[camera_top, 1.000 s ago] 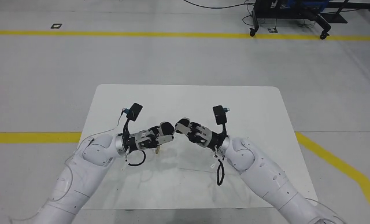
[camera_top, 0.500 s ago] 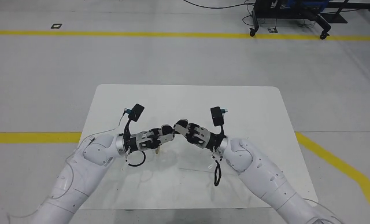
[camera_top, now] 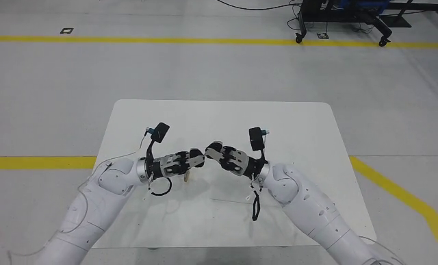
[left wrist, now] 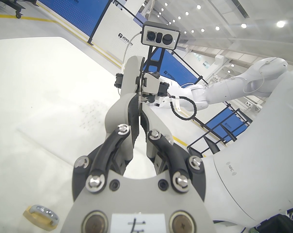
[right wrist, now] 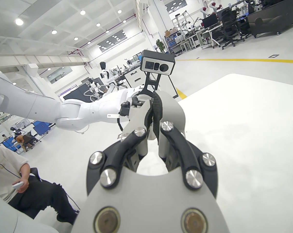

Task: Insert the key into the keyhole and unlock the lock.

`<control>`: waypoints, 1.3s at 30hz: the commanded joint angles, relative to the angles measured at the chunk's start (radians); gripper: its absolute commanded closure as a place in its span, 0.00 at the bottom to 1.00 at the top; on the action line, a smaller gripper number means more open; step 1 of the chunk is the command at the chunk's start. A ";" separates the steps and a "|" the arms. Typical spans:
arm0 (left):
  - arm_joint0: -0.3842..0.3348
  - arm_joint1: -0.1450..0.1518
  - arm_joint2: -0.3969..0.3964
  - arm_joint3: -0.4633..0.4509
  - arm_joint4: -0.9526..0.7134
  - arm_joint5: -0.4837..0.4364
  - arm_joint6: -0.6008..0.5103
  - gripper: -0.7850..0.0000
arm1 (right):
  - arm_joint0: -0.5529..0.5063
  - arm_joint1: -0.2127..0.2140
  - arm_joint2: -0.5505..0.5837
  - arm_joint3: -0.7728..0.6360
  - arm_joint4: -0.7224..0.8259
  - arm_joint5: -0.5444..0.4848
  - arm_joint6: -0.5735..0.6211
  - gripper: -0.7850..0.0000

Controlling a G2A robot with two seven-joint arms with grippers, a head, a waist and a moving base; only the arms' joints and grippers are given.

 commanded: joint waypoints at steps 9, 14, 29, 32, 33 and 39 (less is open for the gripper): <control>0.007 0.011 -0.041 0.005 -0.046 0.000 -0.002 1.00 | -0.001 0.000 0.000 0.000 -0.001 -0.001 0.001 0.00; 0.007 0.011 -0.041 0.005 -0.046 0.000 -0.002 1.00 | -0.001 0.000 0.000 0.000 -0.001 -0.001 0.001 0.00; 0.045 0.050 -0.074 -0.132 0.197 0.065 -0.074 1.00 | -0.069 0.092 0.212 -0.182 -0.043 -0.017 0.445 0.00; 0.041 0.062 -0.045 -0.161 0.248 0.068 -0.077 1.00 | -0.105 0.120 0.254 -0.289 0.014 0.029 0.650 0.00; 0.039 0.066 -0.032 -0.171 0.264 0.064 -0.074 1.00 | -0.111 0.127 0.262 -0.318 0.037 0.048 0.705 0.00; 0.022 0.089 0.022 -0.189 0.318 0.032 -0.041 1.00 | -0.096 0.141 0.237 -0.380 0.112 0.138 0.883 0.47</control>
